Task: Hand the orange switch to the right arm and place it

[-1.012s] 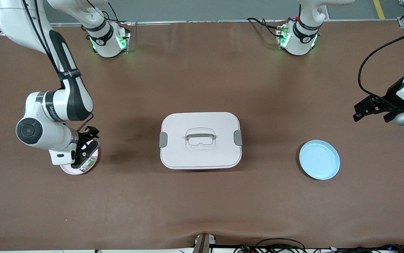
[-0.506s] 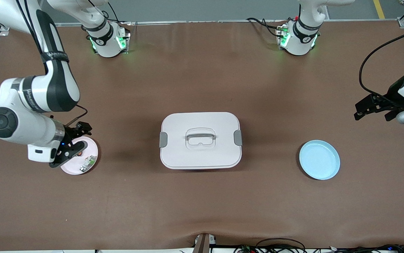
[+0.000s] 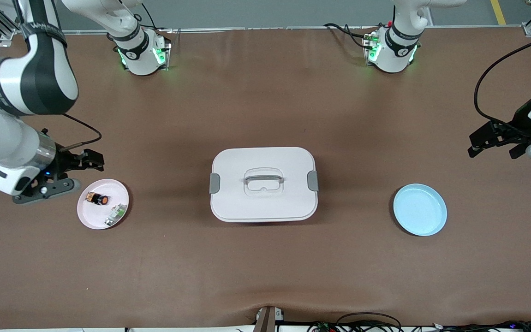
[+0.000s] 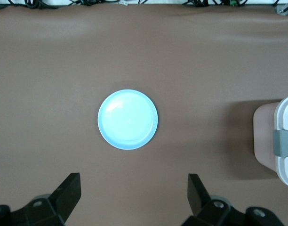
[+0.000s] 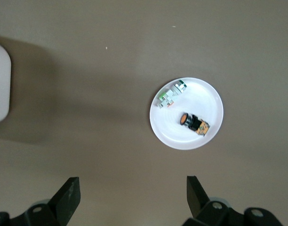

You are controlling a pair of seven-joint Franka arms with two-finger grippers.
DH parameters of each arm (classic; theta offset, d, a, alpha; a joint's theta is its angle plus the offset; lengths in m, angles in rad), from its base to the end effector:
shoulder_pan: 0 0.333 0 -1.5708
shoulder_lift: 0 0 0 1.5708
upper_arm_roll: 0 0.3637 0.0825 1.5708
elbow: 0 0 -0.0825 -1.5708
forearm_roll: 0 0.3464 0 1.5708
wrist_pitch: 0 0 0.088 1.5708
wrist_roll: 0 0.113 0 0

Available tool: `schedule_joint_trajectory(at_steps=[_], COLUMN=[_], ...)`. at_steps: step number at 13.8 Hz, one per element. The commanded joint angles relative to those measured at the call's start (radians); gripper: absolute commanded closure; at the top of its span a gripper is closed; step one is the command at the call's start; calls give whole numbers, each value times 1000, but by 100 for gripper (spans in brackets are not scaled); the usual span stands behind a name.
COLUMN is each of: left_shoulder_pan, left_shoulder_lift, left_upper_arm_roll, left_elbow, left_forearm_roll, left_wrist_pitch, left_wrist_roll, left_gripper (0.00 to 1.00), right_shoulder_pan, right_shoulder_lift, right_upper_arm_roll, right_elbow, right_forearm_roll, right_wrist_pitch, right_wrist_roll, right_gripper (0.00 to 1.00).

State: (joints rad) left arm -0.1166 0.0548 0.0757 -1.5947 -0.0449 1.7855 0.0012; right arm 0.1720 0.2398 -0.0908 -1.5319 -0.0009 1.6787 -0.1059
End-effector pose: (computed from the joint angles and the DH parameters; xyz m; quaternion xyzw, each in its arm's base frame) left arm 0.5559 -0.0282 0.6468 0.9973 -0.0179 0.0676 0.0215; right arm 0.5968 0.0549 0.5582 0.9944 0.0942 -0.0461 0.0107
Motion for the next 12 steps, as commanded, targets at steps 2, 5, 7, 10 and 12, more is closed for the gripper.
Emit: schedule_joint_trajectory(at_steps=[2, 5, 7, 10, 12], left_shoulder_pan=[0, -8, -8, -11, -8], left_shoulder_lift=[-9, -12, -13, -24, -27], left_upper_arm_roll=[6, 3, 1, -1, -13], left_elbow=[12, 10, 10, 4, 5], left_forearm_roll=[14, 16, 17, 17, 17], left_wrist_pitch=[-66, -112, -135, -138, -146], left_wrist_roll=[-9, -81, -73, -53, -53], left_gripper=[0, 0, 0, 0, 0], right_shoulder_pan=[-20, -60, -65, -54, -69], right_shoulder_lift=[-8, -16, -16, -22, -68], right_upper_arm_roll=[-4, -3, -4, 0, -1], right_elbow=[185, 249, 272, 272, 265], right_forearm_roll=[-7, -5, -4, -7, -7], right_wrist_pitch=[-180, -224, -232, -238, -241], right_wrist_roll=[109, 152, 143, 144, 135], right_gripper=[0, 0, 0, 0, 0])
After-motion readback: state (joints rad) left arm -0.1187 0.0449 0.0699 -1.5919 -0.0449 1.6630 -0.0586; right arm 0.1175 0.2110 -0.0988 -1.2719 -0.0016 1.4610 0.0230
